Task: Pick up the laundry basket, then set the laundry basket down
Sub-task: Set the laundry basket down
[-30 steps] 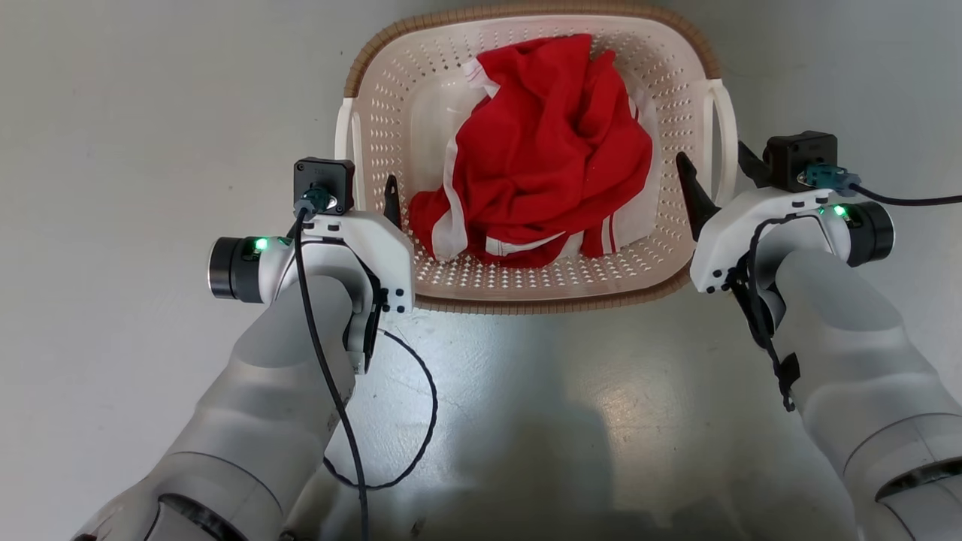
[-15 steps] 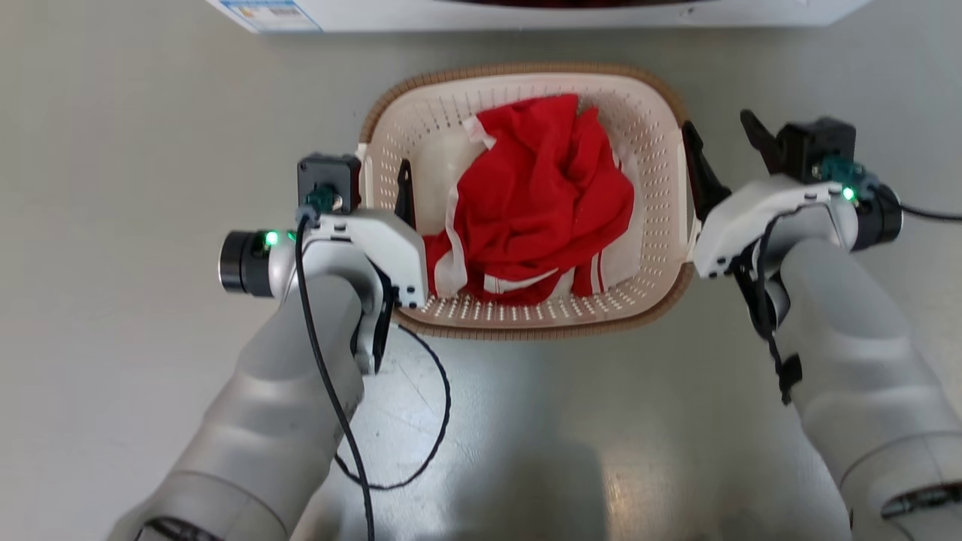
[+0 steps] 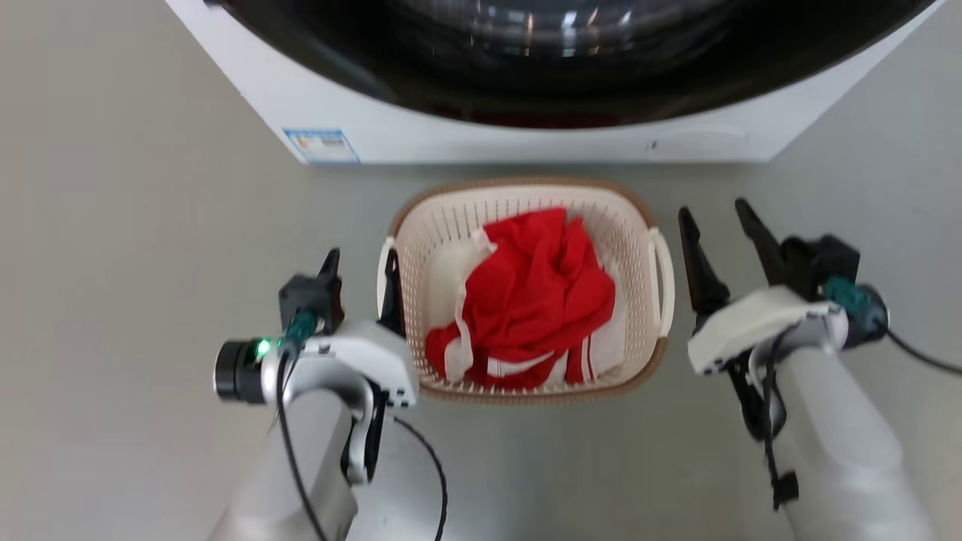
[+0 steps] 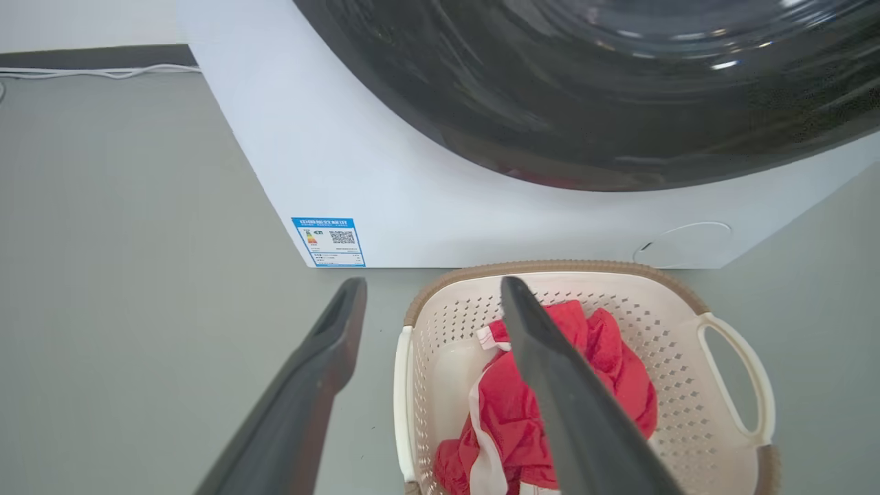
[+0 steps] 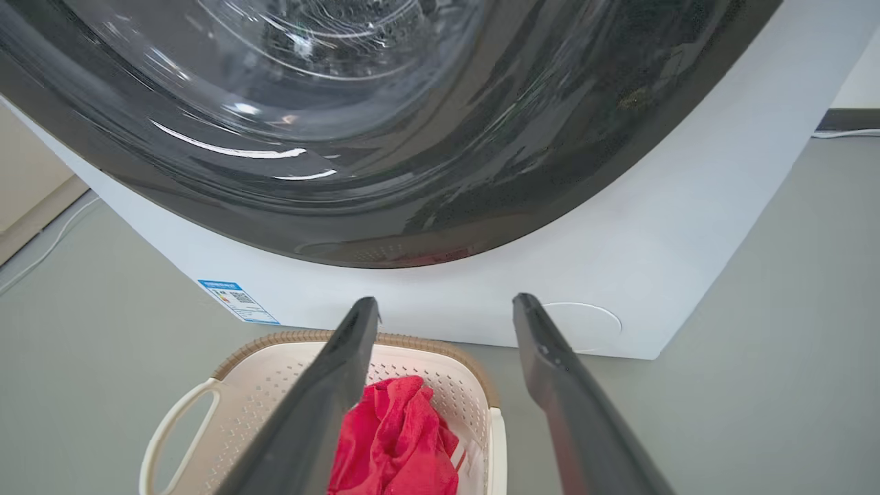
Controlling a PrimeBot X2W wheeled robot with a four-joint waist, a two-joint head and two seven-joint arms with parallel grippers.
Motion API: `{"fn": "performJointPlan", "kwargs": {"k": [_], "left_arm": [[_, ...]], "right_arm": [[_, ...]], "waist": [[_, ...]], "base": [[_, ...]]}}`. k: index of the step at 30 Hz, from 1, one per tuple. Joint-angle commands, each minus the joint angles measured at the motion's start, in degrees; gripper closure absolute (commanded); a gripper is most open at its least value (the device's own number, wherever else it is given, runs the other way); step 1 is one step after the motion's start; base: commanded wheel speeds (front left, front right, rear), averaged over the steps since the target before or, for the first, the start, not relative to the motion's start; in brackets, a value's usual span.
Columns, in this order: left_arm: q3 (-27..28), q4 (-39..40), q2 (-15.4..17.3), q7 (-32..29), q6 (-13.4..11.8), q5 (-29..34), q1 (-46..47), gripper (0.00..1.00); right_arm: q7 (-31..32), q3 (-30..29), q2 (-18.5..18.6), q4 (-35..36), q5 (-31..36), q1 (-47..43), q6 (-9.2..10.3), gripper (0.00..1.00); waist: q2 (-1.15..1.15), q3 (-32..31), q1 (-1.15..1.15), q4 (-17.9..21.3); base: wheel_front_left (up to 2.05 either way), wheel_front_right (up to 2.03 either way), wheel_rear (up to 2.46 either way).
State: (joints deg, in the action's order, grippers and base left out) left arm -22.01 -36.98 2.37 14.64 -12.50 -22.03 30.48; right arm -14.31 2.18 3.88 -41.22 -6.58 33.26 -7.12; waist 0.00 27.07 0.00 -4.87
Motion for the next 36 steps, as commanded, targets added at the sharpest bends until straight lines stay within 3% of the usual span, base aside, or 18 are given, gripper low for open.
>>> {"fn": "performJointPlan", "kwargs": {"k": [1,9,15,36], "left_arm": [[3.05,3.65,1.45,0.36,0.68,1.97,-3.04,0.00],[10.62,17.33,1.48,0.36,1.73,8.41,-16.24,0.00],[13.16,24.44,1.06,0.36,2.09,11.09,-24.27,0.00],[15.46,32.47,1.09,0.36,3.80,13.95,-39.53,0.00]], "right_arm": [[-0.68,1.74,-1.01,3.44,-0.67,-3.34,-0.36,0.00],[-0.69,2.17,-1.01,15.01,-2.83,-14.12,-0.36,0.00],[-0.69,2.07,-1.01,21.01,-3.46,-21.24,-0.36,0.00],[-0.69,2.01,-1.01,28.54,-6.14,-36.55,-0.36,0.00]], "waist": [[0.00,-4.60,0.00,0.37],[0.00,-12.16,0.00,1.56],[0.00,-17.43,0.00,2.07],[0.00,-27.97,0.00,3.71]], "base": [[0.00,0.00,0.00],[0.00,0.00,0.00],[0.00,0.00,0.00],[0.00,0.00,0.00]]}}
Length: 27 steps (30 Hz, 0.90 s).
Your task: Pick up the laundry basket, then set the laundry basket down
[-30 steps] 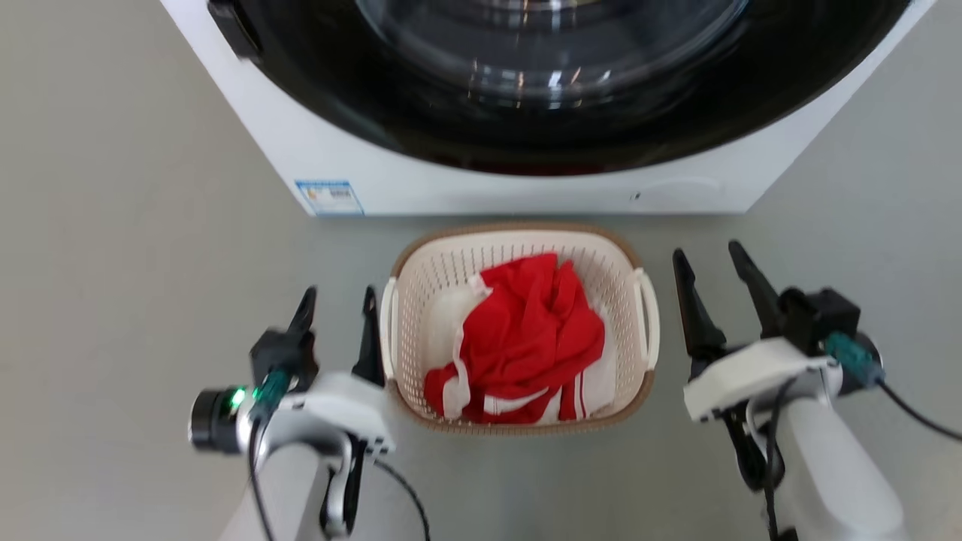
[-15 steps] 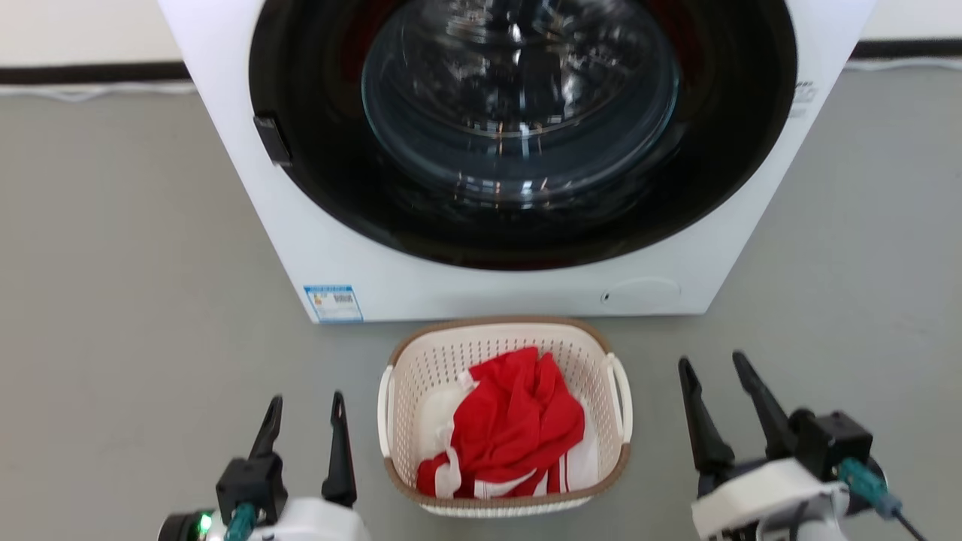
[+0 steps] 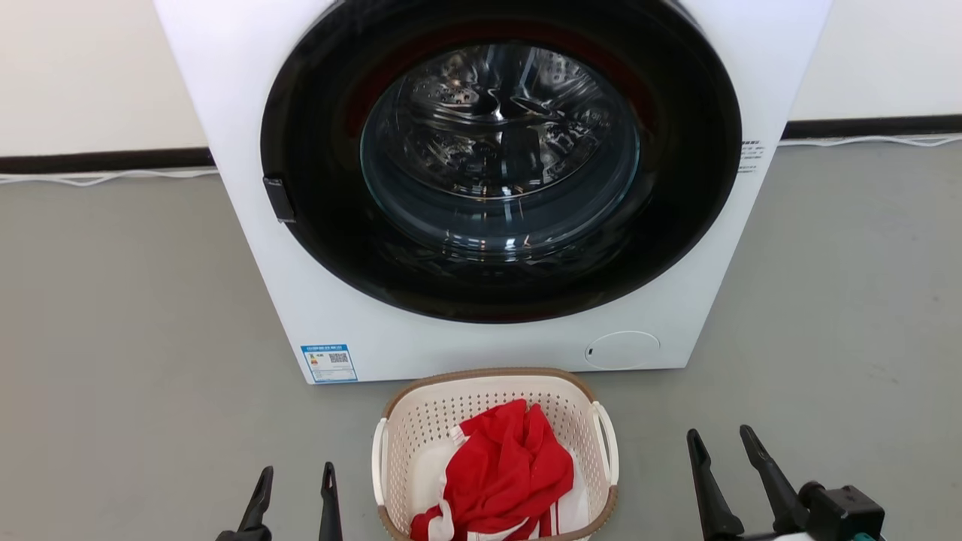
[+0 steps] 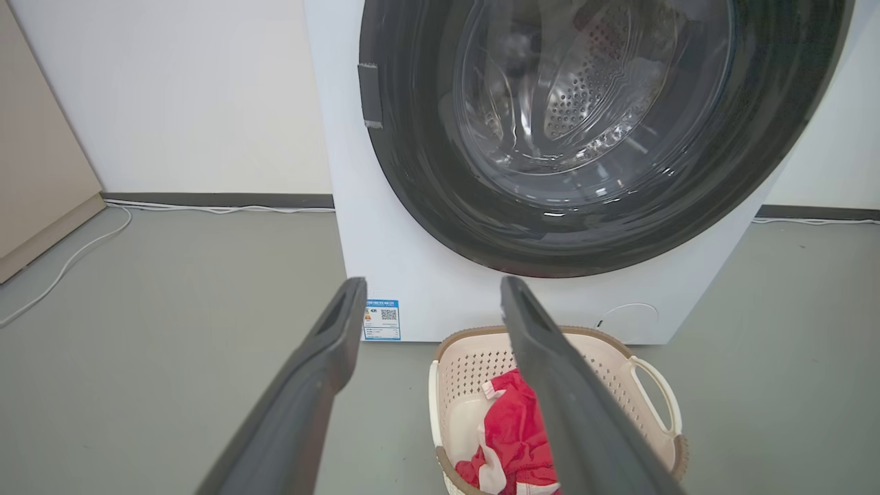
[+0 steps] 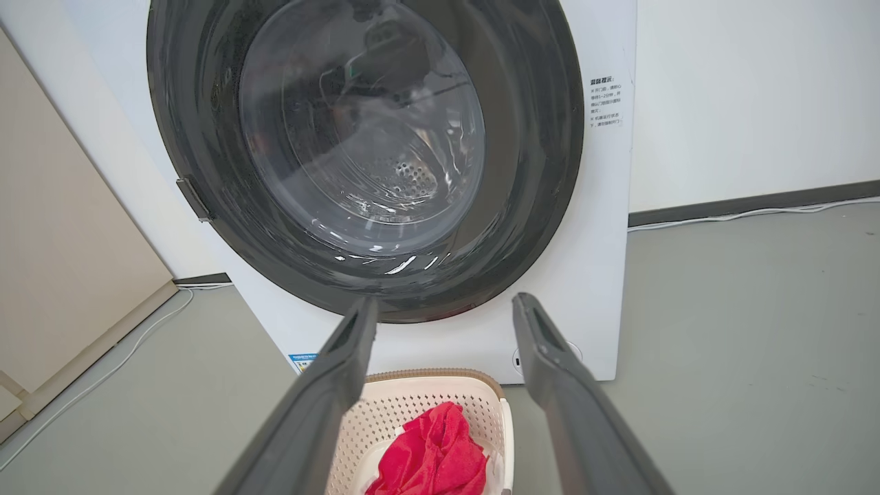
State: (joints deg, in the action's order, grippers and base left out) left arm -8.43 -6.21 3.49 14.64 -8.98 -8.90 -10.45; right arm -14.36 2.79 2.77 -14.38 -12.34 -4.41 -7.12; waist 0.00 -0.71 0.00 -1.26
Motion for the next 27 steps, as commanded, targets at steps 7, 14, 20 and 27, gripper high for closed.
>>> {"fn": "performJointPlan", "kwargs": {"k": [7,14,20,27], "left_arm": [[2.54,3.56,-0.10,0.36,1.22,0.57,-0.38,0.00],[2.33,3.83,-0.22,0.36,2.09,0.67,-0.95,0.00],[2.10,3.74,-0.27,0.36,2.50,1.29,-0.48,0.00],[0.68,1.83,0.01,-0.01,2.51,1.39,-2.05,1.00]], "right_arm": [[-0.63,0.86,0.10,2.74,-0.80,-0.15,-0.36,0.00],[-0.63,0.73,0.10,2.63,-0.72,-0.25,-0.36,0.00],[-0.63,0.53,0.10,2.40,-1.13,-0.09,-0.36,0.00],[0.03,-0.90,-0.08,0.58,-0.88,-1.49,0.04,1.00]], "waist": [[0.00,-1.58,0.00,0.40],[0.00,-2.15,0.00,0.45],[0.00,-2.09,0.00,0.28],[0.00,-1.88,0.00,0.20]], "base": [[0.00,0.00,0.00],[0.00,0.00,0.00],[0.00,0.00,0.00],[0.00,0.00,0.00]]}}
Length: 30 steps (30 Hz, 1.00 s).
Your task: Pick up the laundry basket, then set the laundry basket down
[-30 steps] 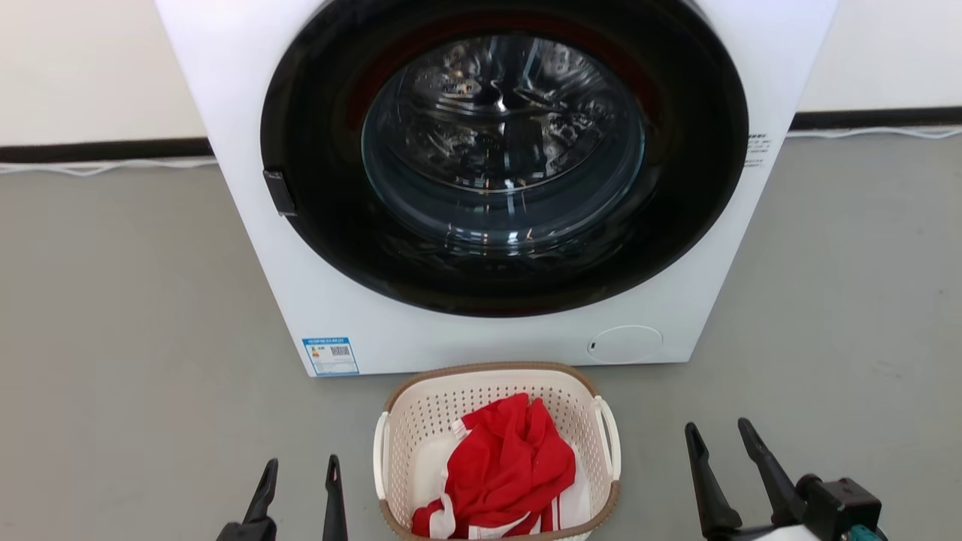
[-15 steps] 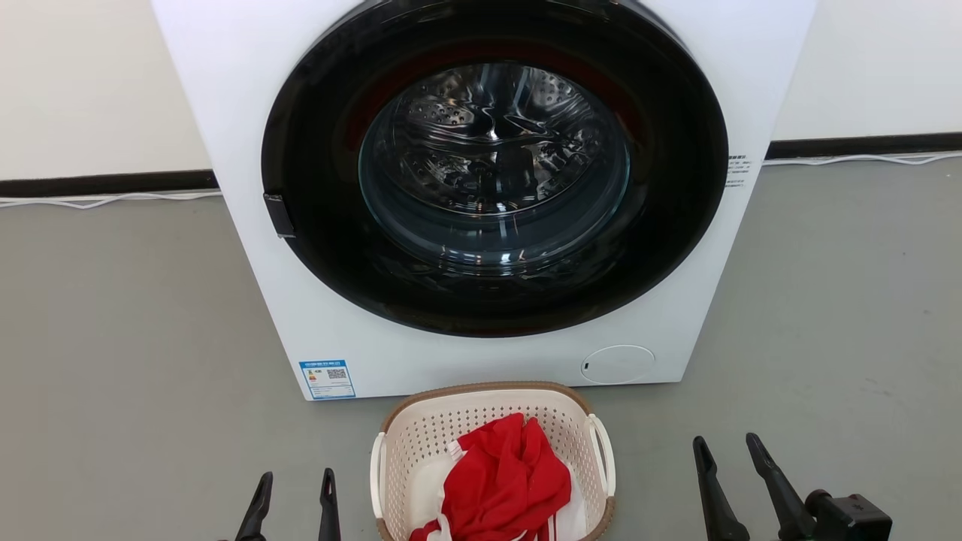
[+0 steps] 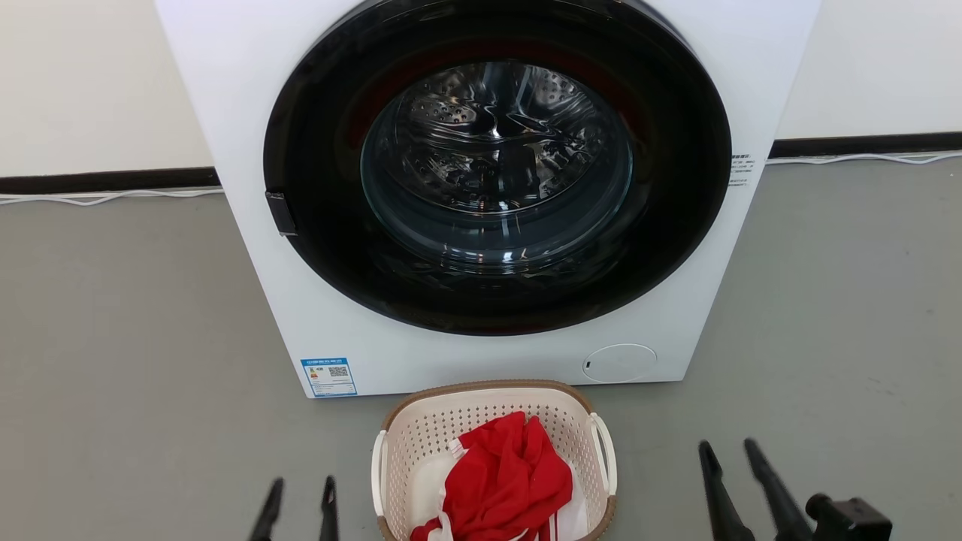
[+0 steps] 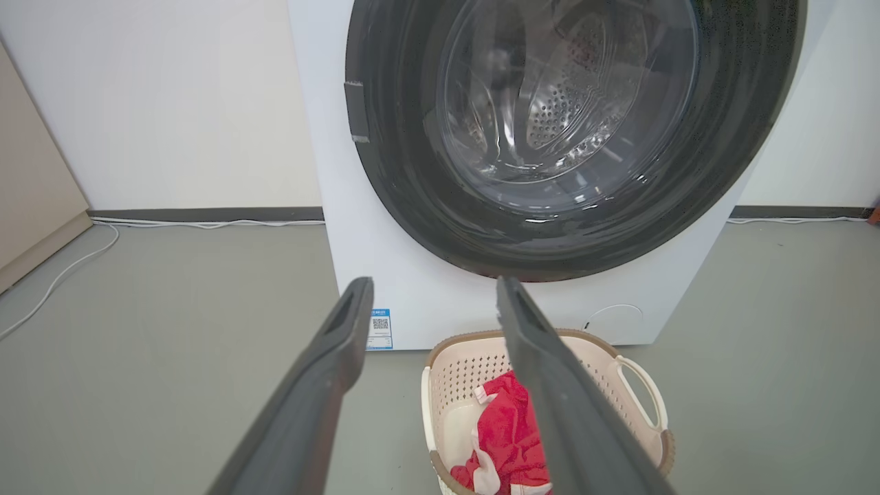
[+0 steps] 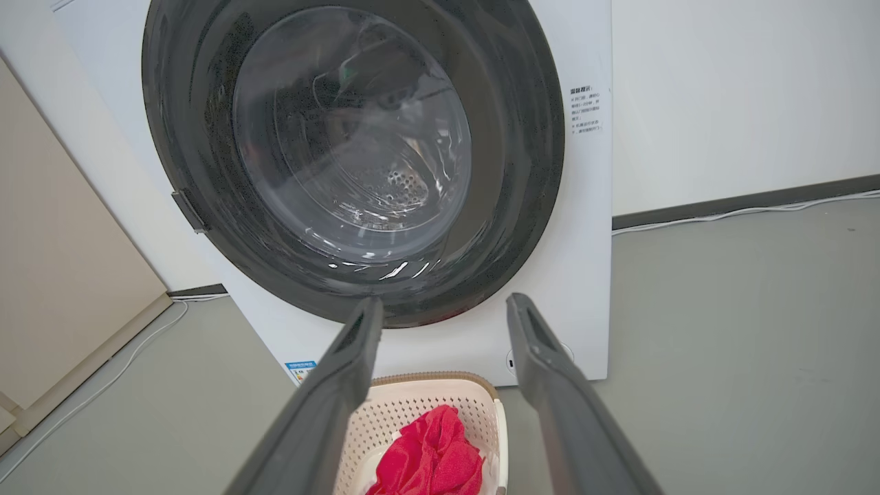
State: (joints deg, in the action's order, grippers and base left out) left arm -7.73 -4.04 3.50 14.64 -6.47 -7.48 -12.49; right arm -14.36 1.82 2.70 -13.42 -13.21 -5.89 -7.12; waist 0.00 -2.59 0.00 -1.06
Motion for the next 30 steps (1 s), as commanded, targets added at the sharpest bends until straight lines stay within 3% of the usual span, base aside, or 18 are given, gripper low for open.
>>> {"fn": "performJointPlan", "kwargs": {"k": [1,10,15,30], "left_arm": [[-0.02,-0.35,0.00,-0.01,0.00,-0.04,0.00,1.00],[0.30,-2.49,0.14,-0.79,0.60,-4.67,0.56,1.00],[0.63,-2.90,0.31,-1.46,1.16,-8.28,1.36,1.00],[1.79,-4.23,0.72,-3.65,3.04,-19.67,3.93,1.00]], "right_arm": [[0.03,0.07,0.00,-0.37,-0.02,-0.01,0.04,1.00],[1.11,-0.06,0.09,-2.00,-4.21,0.00,0.03,1.00],[1.85,-0.28,0.19,-2.00,-7.48,0.53,0.02,1.00],[4.27,-1.10,0.43,-1.85,-17.80,2.20,-0.04,1.00]], "waist": [[0.00,0.00,0.00,0.00],[0.00,0.04,-0.13,0.06],[0.00,0.24,-0.01,0.10],[0.00,0.61,0.00,0.23]], "base": [[0.00,0.00,0.00],[0.00,0.00,0.00],[0.00,0.00,0.00],[0.00,0.00,0.00]]}}
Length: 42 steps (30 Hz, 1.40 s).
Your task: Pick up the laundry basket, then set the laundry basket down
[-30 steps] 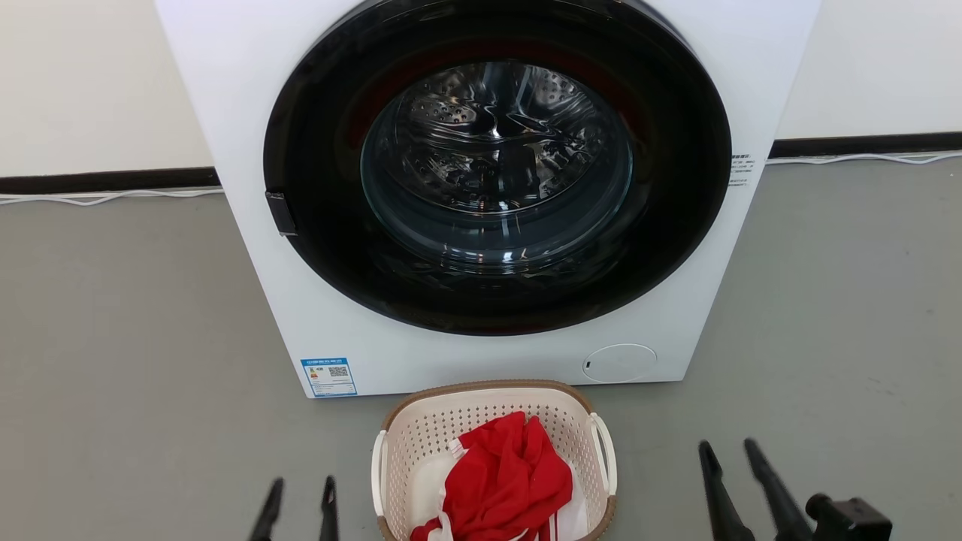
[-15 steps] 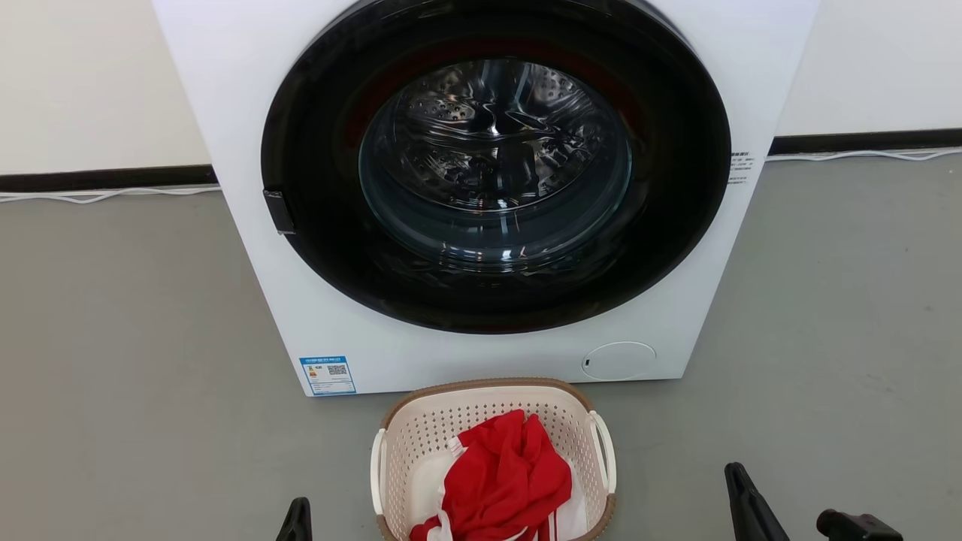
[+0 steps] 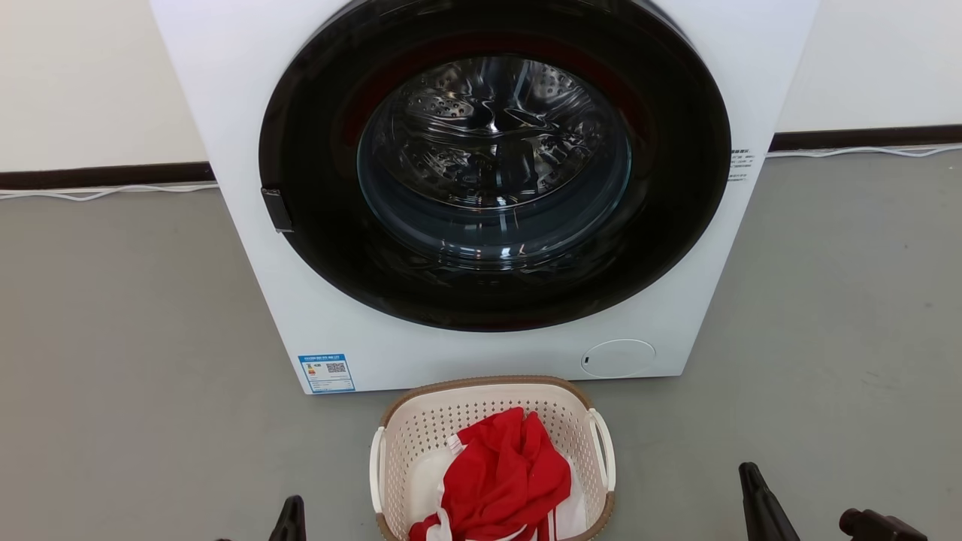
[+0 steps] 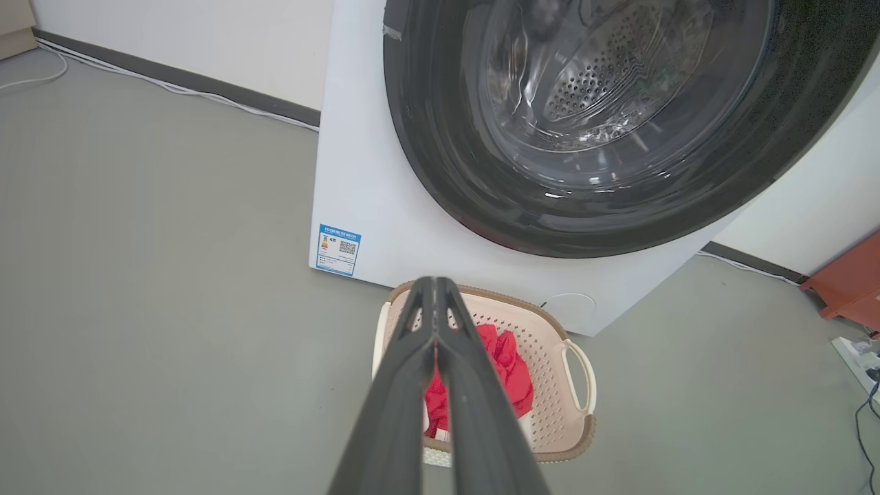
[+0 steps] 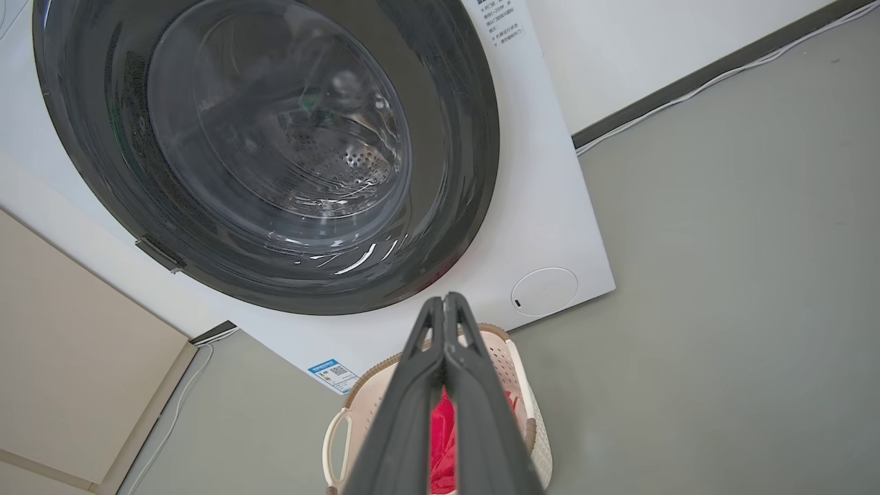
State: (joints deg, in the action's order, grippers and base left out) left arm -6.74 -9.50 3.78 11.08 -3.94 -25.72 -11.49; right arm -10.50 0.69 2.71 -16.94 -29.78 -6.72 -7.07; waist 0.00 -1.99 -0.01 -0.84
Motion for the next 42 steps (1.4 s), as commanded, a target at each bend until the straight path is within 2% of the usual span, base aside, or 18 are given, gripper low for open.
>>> {"fn": "performJointPlan", "kwargs": {"k": [1,42], "left_arm": [[0.88,1.16,0.46,-0.23,0.63,-2.12,3.08,1.00],[4.68,-1.06,0.85,-6.34,5.10,-29.85,9.00,1.00]], "right_arm": [[0.55,-0.02,0.43,1.67,-1.88,3.13,-0.10,1.00],[6.94,-2.48,0.70,2.22,-27.35,7.13,-0.23,1.00]], "waist": [[0.00,0.03,0.01,0.02],[0.00,0.92,0.01,0.36]], "base": [[0.00,0.00,0.00],[0.00,0.00,0.00]]}}
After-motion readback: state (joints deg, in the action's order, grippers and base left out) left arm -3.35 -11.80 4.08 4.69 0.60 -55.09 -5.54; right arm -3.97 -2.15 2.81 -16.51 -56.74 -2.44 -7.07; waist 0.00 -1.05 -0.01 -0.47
